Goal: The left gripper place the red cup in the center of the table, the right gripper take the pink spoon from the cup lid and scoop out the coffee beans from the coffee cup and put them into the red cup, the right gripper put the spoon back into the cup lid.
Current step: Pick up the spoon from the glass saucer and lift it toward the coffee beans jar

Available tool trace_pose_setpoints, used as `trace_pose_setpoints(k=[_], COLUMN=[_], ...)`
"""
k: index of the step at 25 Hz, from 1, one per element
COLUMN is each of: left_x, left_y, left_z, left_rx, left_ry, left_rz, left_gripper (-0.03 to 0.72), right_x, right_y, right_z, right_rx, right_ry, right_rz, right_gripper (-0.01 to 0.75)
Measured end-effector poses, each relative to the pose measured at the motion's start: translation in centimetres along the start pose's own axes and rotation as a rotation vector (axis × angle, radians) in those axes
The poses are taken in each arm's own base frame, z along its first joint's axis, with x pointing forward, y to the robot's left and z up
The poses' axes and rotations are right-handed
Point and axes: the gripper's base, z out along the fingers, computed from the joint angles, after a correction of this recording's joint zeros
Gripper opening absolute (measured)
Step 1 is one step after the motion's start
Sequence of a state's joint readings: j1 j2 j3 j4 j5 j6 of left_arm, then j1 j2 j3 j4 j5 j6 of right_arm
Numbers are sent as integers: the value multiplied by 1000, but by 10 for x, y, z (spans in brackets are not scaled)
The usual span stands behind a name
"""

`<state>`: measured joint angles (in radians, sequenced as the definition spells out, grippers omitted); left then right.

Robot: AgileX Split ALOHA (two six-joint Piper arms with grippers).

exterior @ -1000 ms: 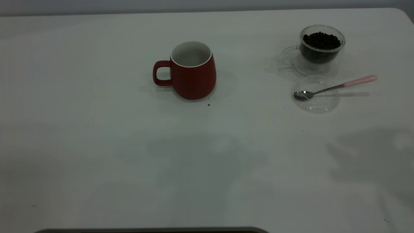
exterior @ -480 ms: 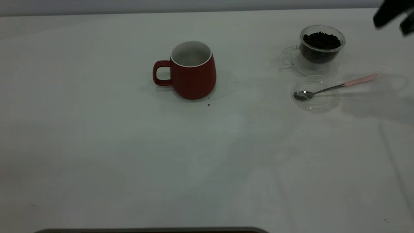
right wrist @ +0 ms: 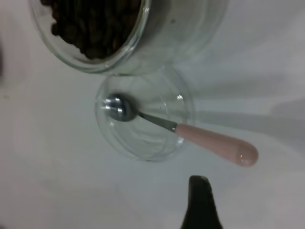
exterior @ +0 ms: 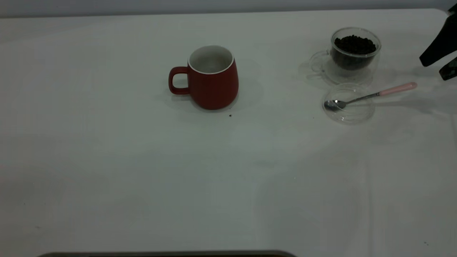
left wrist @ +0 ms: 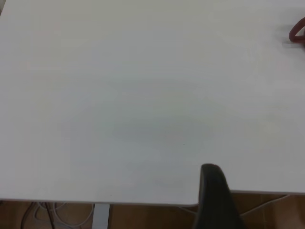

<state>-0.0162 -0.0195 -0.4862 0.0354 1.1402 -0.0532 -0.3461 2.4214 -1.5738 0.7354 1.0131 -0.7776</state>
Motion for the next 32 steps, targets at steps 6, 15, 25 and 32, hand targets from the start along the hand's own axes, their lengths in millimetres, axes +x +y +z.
trace_pose_setpoints(k=[6, 15, 25, 32], left_x=[0, 0, 0, 0], left_y=[0, 0, 0, 0], left_z=[0, 0, 0, 0], left_rx=[0, 0, 0, 0], left_ry=[0, 0, 0, 0], left_rz=[0, 0, 0, 0], left_gripper=[505, 505, 505, 505], right_x=[0, 8, 12, 18], right_y=[-7, -21, -25, -28], right_z=[10, 37, 53, 65], right_rx=[-124, -158, -232, -266], right_ry=[6, 29, 19, 43], right_rz=[-20, -15, 15, 18], right_gripper=[589, 589, 589, 589])
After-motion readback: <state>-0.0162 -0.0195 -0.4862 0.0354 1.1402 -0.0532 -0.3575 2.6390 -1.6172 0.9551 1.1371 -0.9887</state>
